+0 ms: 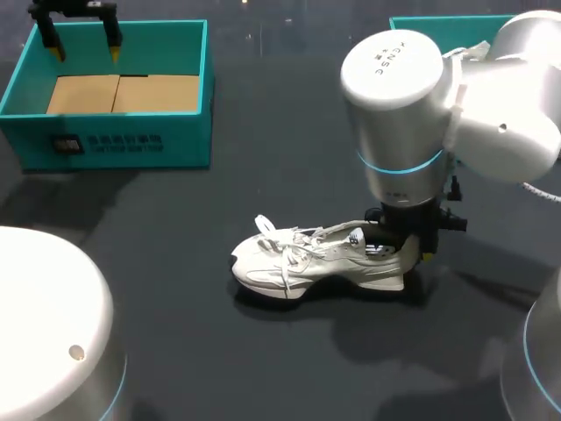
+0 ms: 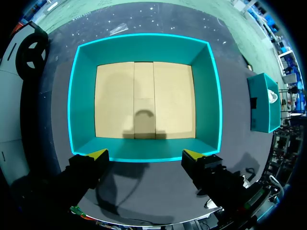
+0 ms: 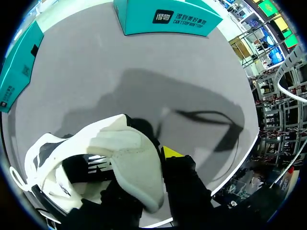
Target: Take the shoe out of the shoebox, open the shoe tongue, remove and reinsert the insole, then place the shoe into the shoebox
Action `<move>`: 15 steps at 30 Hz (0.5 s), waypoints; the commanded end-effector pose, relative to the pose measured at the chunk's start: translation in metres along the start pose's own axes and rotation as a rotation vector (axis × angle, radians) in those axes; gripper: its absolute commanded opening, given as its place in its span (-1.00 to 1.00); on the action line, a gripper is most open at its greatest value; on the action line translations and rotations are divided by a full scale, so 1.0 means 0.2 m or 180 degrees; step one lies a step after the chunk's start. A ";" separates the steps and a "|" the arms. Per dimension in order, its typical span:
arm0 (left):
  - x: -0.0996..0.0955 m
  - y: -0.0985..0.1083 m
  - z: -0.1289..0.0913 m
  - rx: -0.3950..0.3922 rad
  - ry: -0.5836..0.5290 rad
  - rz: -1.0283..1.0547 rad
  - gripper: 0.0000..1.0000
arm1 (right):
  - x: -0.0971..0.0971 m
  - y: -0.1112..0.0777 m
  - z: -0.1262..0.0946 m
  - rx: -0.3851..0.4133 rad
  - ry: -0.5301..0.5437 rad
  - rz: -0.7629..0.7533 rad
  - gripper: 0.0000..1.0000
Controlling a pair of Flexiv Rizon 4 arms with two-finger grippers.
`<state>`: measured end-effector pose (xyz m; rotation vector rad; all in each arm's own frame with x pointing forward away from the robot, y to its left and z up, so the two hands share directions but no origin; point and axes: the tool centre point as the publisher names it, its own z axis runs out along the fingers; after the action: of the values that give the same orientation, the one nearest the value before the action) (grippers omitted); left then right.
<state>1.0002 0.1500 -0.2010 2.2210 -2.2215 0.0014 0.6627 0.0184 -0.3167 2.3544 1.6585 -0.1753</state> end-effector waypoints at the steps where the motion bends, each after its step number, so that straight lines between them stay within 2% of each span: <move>1: 0.00 0.00 0.00 -0.0001 -0.0002 0.0000 1.00 | 0.24 0.00 0.04 0.0050 -0.0600 0.0471 -1.00; 9: 0.00 0.00 0.00 -0.0001 -0.0002 0.0000 1.00 | 0.25 0.10 0.09 0.0153 -0.0653 0.0509 -1.00; 15: 0.00 0.00 0.00 -0.0001 -0.0002 0.0000 1.00 | 0.25 0.14 0.15 0.0216 -0.0744 0.0501 -1.00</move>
<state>1.0002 0.1500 -0.2010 2.2210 -2.2215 0.0014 0.6979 0.0206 -0.3410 2.4236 1.6216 -0.2427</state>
